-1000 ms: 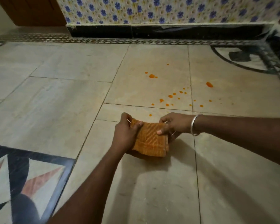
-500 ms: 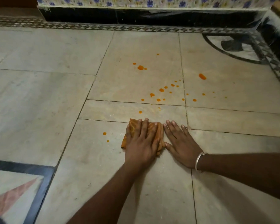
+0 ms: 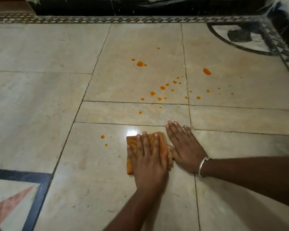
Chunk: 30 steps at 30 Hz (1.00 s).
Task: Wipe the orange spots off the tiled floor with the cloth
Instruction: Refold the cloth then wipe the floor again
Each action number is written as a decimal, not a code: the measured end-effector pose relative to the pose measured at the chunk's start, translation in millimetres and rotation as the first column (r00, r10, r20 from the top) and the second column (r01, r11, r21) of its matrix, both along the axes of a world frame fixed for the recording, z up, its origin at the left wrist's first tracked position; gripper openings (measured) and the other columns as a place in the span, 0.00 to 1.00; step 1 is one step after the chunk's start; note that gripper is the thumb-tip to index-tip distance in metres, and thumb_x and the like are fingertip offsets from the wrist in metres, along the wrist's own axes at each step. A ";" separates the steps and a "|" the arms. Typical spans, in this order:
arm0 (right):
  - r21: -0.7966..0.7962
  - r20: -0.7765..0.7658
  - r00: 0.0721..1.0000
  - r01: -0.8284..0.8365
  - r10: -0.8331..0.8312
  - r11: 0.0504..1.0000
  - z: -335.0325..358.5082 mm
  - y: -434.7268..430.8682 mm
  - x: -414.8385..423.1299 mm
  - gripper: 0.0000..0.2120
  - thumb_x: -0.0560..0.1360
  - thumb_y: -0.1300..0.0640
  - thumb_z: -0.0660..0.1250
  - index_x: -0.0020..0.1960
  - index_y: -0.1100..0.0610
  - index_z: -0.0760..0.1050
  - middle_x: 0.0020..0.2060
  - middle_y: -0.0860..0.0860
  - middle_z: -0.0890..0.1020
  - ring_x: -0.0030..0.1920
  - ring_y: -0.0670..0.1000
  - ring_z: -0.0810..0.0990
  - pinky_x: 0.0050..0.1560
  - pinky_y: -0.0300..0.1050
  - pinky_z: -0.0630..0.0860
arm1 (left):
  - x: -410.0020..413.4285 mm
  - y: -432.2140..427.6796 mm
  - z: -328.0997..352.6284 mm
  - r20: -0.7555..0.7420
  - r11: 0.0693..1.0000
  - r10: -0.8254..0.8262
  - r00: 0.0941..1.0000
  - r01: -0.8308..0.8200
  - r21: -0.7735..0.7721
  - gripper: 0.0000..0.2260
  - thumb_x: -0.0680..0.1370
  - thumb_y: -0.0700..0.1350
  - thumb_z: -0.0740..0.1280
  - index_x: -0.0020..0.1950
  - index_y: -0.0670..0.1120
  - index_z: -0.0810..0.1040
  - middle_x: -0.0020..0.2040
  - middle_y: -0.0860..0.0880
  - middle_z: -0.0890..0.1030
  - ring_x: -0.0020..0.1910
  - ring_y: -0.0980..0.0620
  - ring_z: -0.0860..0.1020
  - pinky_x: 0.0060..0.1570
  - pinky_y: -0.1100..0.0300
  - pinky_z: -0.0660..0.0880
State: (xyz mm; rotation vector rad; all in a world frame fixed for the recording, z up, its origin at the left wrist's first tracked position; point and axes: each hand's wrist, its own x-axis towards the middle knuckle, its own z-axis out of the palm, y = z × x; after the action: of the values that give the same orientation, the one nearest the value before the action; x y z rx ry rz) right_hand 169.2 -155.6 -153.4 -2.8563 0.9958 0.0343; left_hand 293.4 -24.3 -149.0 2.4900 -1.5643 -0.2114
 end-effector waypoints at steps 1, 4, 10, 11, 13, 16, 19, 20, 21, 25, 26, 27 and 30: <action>-0.008 -0.003 1.000 -0.002 0.002 1.000 1.8 -1.3 -0.6 0.31 0.83 0.45 0.42 0.82 0.58 0.46 0.82 0.54 0.46 0.81 0.52 0.42 0.79 0.57 0.49 | 6.8 -10.6 0.2 0.021 0.998 -0.061 0.998 0.061 0.001 0.30 0.85 0.63 0.43 0.86 0.54 0.46 0.86 0.45 0.43 0.84 0.44 0.40 0.80 0.37 0.40; -0.010 -0.009 1.000 -0.003 0.003 1.000 2.1 -0.7 0.3 0.31 0.83 0.45 0.42 0.82 0.58 0.46 0.82 0.54 0.47 0.81 0.51 0.42 0.80 0.57 0.49 | 47.3 -33.3 2.9 0.071 0.980 -0.200 0.977 0.199 0.023 0.30 0.85 0.64 0.45 0.85 0.56 0.45 0.86 0.48 0.41 0.84 0.46 0.39 0.80 0.40 0.37; 0.007 -0.022 1.000 0.000 0.000 1.000 2.9 0.5 1.3 0.32 0.83 0.43 0.42 0.82 0.58 0.45 0.82 0.54 0.46 0.81 0.51 0.42 0.80 0.57 0.49 | 81.7 -9.2 4.4 0.022 0.997 0.058 0.998 -0.060 0.055 0.30 0.84 0.61 0.42 0.86 0.54 0.43 0.86 0.47 0.42 0.84 0.47 0.39 0.81 0.38 0.41; 0.004 -0.020 1.000 0.004 -0.004 1.000 3.0 0.3 1.1 0.32 0.83 0.43 0.42 0.82 0.58 0.45 0.82 0.54 0.47 0.81 0.51 0.43 0.79 0.57 0.49 | 71.9 0.8 5.4 0.025 0.993 0.110 0.994 -0.111 0.050 0.30 0.84 0.61 0.42 0.86 0.53 0.44 0.86 0.46 0.43 0.85 0.46 0.40 0.80 0.37 0.42; 0.005 -0.021 1.000 0.011 -0.011 1.000 3.6 0.8 1.8 0.32 0.83 0.43 0.42 0.82 0.57 0.45 0.82 0.53 0.47 0.81 0.52 0.43 0.79 0.58 0.50 | 37.6 18.1 6.7 0.005 0.985 0.168 0.986 -0.168 0.041 0.30 0.85 0.60 0.43 0.86 0.52 0.46 0.86 0.44 0.45 0.85 0.44 0.42 0.80 0.36 0.43; 0.005 -0.027 1.000 0.009 -0.008 1.000 4.3 0.6 1.5 0.31 0.83 0.44 0.42 0.82 0.58 0.46 0.82 0.54 0.48 0.81 0.52 0.44 0.79 0.58 0.51 | -3.3 16.9 5.3 -0.018 1.000 0.019 1.000 -0.019 0.020 0.30 0.85 0.62 0.42 0.86 0.52 0.46 0.86 0.44 0.43 0.84 0.43 0.40 0.80 0.36 0.41; 0.002 -0.029 1.000 -0.005 0.005 1.000 4.4 -0.3 0.6 0.31 0.82 0.46 0.43 0.82 0.58 0.47 0.81 0.55 0.49 0.81 0.52 0.44 0.79 0.58 0.51 | 22.9 -14.7 5.6 0.025 0.982 -0.189 0.982 0.189 0.020 0.30 0.85 0.63 0.42 0.86 0.54 0.45 0.86 0.46 0.41 0.84 0.45 0.39 0.80 0.39 0.38; 0.003 -0.032 0.999 -0.007 0.007 1.000 5.1 -0.2 0.9 0.31 0.82 0.46 0.44 0.82 0.58 0.47 0.81 0.55 0.49 0.81 0.52 0.44 0.79 0.58 0.51 | 37.7 -23.7 5.0 0.046 0.975 -0.221 0.974 0.220 0.026 0.30 0.85 0.63 0.43 0.86 0.55 0.45 0.86 0.47 0.42 0.84 0.46 0.39 0.80 0.39 0.38; 0.006 -0.038 0.999 -0.007 0.007 1.000 5.6 0.4 1.3 0.31 0.83 0.45 0.43 0.82 0.58 0.47 0.81 0.54 0.48 0.81 0.52 0.44 0.79 0.58 0.50 | 52.3 -30.1 5.6 0.054 0.975 -0.220 0.974 0.217 0.044 0.29 0.85 0.62 0.44 0.86 0.55 0.44 0.86 0.48 0.42 0.84 0.47 0.39 0.80 0.40 0.38; 0.027 -0.050 0.999 -0.001 0.003 1.000 8.7 0.8 1.6 0.32 0.82 0.42 0.39 0.82 0.57 0.44 0.82 0.53 0.45 0.81 0.51 0.42 0.80 0.56 0.46 | 79.9 -32.1 7.8 0.030 0.995 -0.065 0.997 0.063 0.075 0.29 0.86 0.61 0.42 0.85 0.55 0.40 0.86 0.48 0.40 0.84 0.48 0.37 0.80 0.40 0.37; 0.035 -0.057 0.998 -0.003 0.005 0.999 8.4 0.3 1.6 0.33 0.82 0.42 0.38 0.82 0.57 0.43 0.82 0.53 0.44 0.81 0.51 0.41 0.80 0.56 0.45 | 78.2 -25.1 8.8 0.019 0.997 -0.028 0.999 0.026 0.074 0.29 0.86 0.61 0.41 0.85 0.54 0.39 0.86 0.48 0.39 0.84 0.48 0.36 0.80 0.40 0.36; 0.042 -0.061 0.998 -0.006 0.008 0.999 9.2 -0.2 1.9 0.33 0.82 0.41 0.38 0.82 0.56 0.43 0.82 0.53 0.44 0.81 0.51 0.41 0.80 0.55 0.45 | 73.5 -14.0 10.2 0.012 0.998 0.005 1.000 -0.006 0.069 0.29 0.85 0.61 0.40 0.85 0.54 0.39 0.86 0.47 0.39 0.84 0.47 0.35 0.80 0.40 0.36; 0.066 -0.077 0.997 -0.008 0.013 0.998 9.2 -2.9 0.8 0.34 0.81 0.40 0.35 0.82 0.55 0.40 0.81 0.52 0.42 0.81 0.50 0.38 0.80 0.54 0.42 | 40.9 28.4 12.7 -0.029 0.994 0.058 0.998 -0.055 0.092 0.32 0.83 0.63 0.32 0.85 0.52 0.37 0.85 0.46 0.36 0.83 0.46 0.33 0.80 0.39 0.36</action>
State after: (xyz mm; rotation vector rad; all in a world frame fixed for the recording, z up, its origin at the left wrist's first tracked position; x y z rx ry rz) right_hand 170.0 -158.5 -144.2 -2.8204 0.9746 0.1757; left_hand 334.4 4.1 -136.3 2.5829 -1.5018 -0.3199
